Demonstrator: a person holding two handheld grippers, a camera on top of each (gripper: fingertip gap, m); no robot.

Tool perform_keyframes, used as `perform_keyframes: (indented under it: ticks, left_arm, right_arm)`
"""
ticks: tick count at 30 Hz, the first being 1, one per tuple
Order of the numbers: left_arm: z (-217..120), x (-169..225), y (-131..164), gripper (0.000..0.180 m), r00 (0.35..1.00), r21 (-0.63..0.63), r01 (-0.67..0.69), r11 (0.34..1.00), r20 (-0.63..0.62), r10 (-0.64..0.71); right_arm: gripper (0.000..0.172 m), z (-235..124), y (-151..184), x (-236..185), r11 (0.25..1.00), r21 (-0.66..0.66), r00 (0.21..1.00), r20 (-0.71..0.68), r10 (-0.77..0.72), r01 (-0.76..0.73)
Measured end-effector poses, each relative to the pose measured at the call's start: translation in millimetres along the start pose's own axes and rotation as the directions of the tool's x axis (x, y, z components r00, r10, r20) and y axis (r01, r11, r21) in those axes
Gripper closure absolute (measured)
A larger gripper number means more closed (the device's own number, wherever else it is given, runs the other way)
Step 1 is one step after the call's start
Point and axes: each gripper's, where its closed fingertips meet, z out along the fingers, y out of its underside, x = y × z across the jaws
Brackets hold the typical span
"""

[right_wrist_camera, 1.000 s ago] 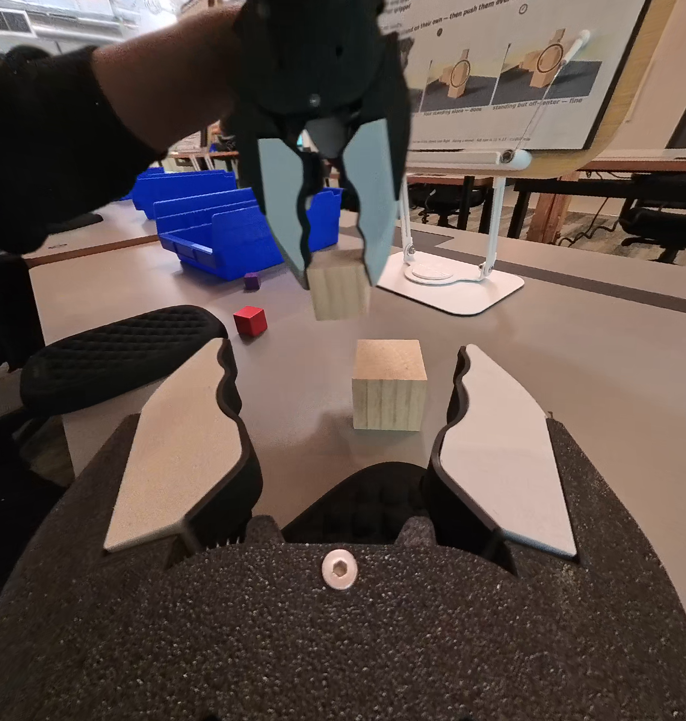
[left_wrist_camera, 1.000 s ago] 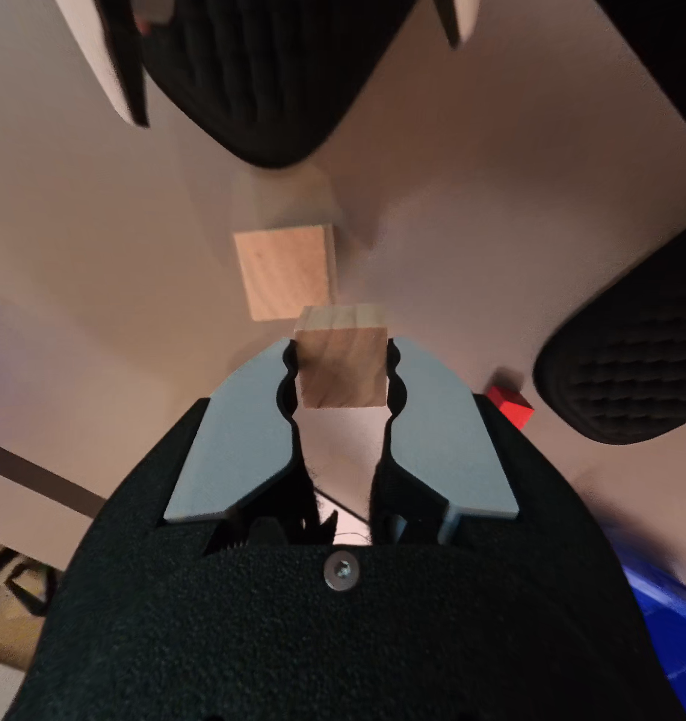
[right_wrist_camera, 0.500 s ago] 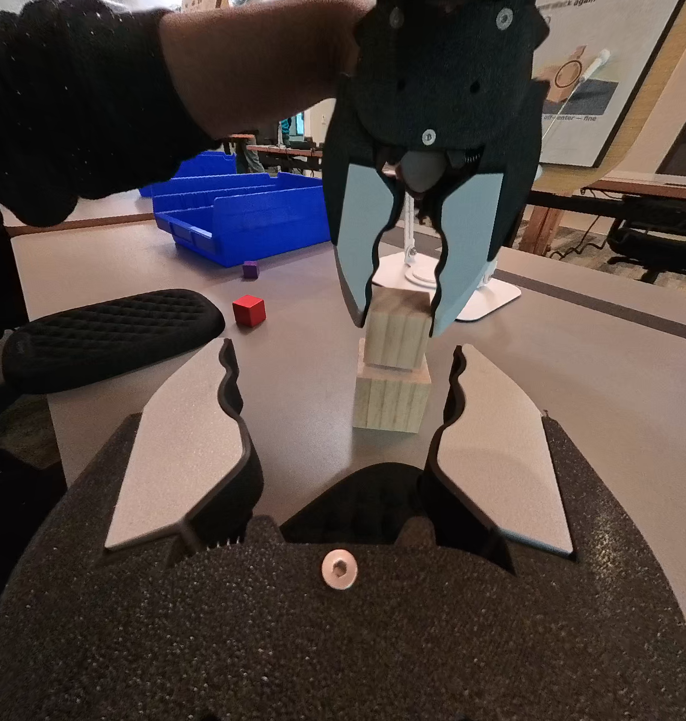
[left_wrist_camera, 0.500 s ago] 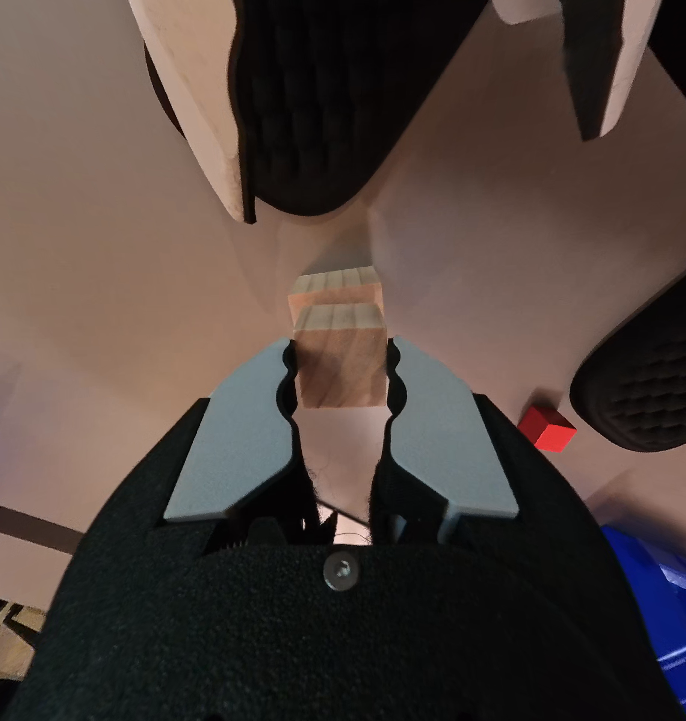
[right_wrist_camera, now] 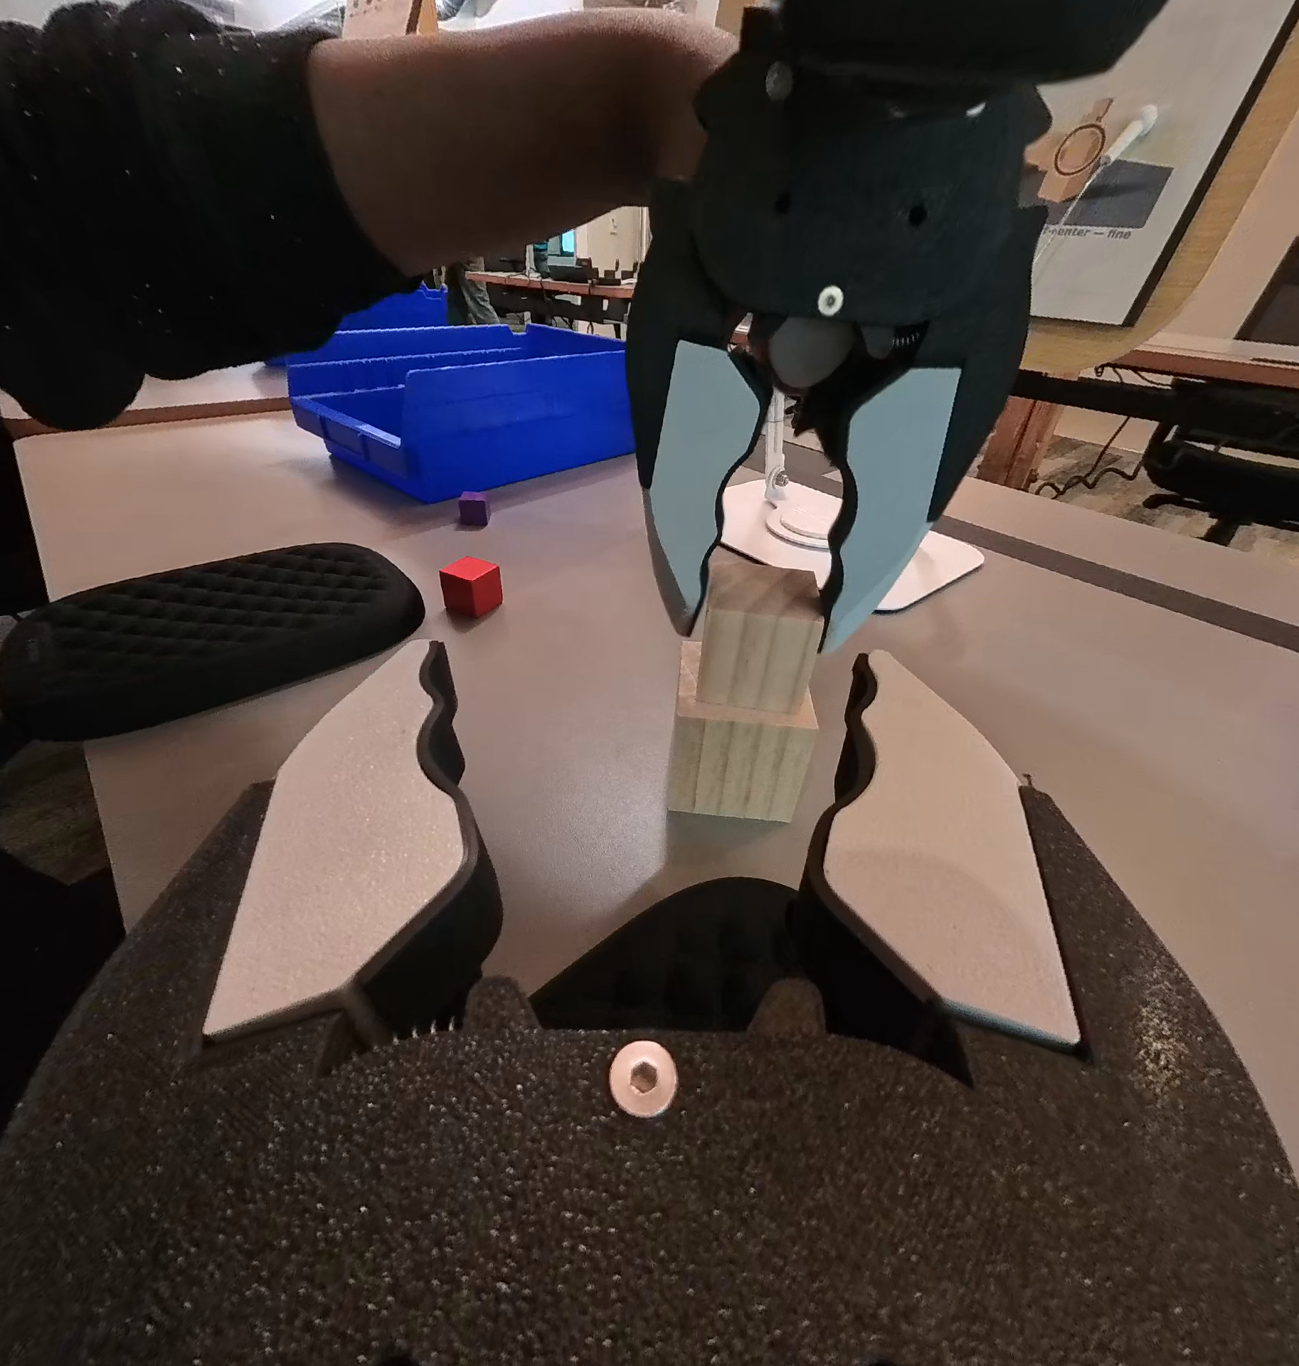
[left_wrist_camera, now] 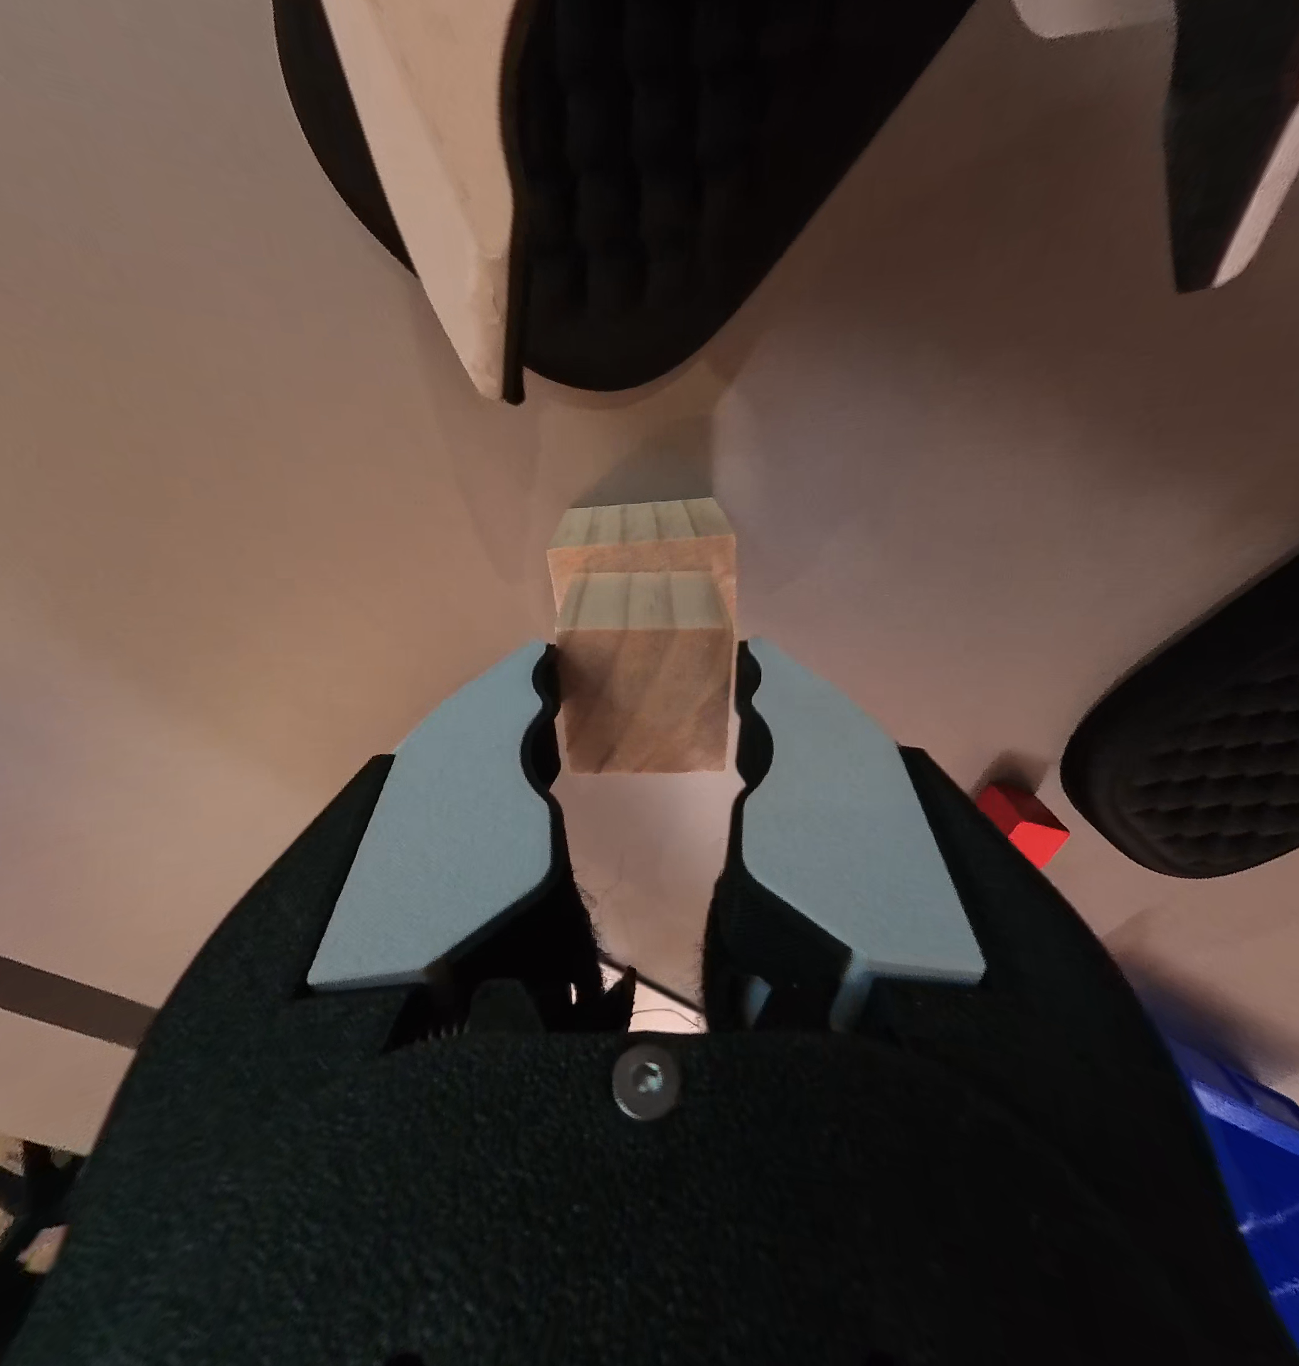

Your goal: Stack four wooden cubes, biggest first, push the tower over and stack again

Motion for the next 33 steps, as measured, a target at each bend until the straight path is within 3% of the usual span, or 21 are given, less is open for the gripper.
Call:
perform_keyframes:
  ticks: [7, 11, 14, 21, 26, 33]
  left_arm:
    - [-5.2, -0.4, -2.1, 0.111, 0.995, 0.054, 0.098, 0.994, 0.019, -0.099]
    - [-27.2, 1.1, 10.7, 0.074, 0.947, 0.168, 0.244, 0.955, 0.173, -0.272]
    - [-38.4, 10.9, 64.3, 0.078, 0.791, 0.124, 0.484, 0.866, 0.361, -0.494]
    - [5.5, 111.5, 115.5, 0.084, 0.543, 0.201, 0.778, 0.596, 0.263, -0.798]
    - [34.4, 149.1, 115.2, 0.091, 0.471, 0.248, 0.825, 0.507, 0.193, -0.861]
    - [43.0, 153.3, 123.5, 0.111, 0.37, 0.283, 0.866, 0.412, 0.191, -0.909]
  right_arm:
    - [0.072, -0.7, -0.9, 0.0, 1.0, 0.008, 1.0, -0.002, -0.004, 0.004]
    - [0.073, -1.1, -1.5, 0.9, 1.0, 0.013, 1.0, -0.003, 0.004, -0.004]
    - [0.073, -0.9, -1.3, 1.6, 1.0, 0.013, 1.0, -0.004, 0.01, -0.01]
    - [0.074, 0.9, 0.7, 0.0, 1.0, -0.005, 1.0, -0.007, -0.01, 0.01]
    - [0.074, 2.9, 3.2, -1.8, 0.999, -0.028, 0.999, -0.013, -0.04, 0.039]
    - [0.074, 4.8, 5.8, -6.0, 0.995, -0.051, 0.996, -0.016, -0.091, 0.09]
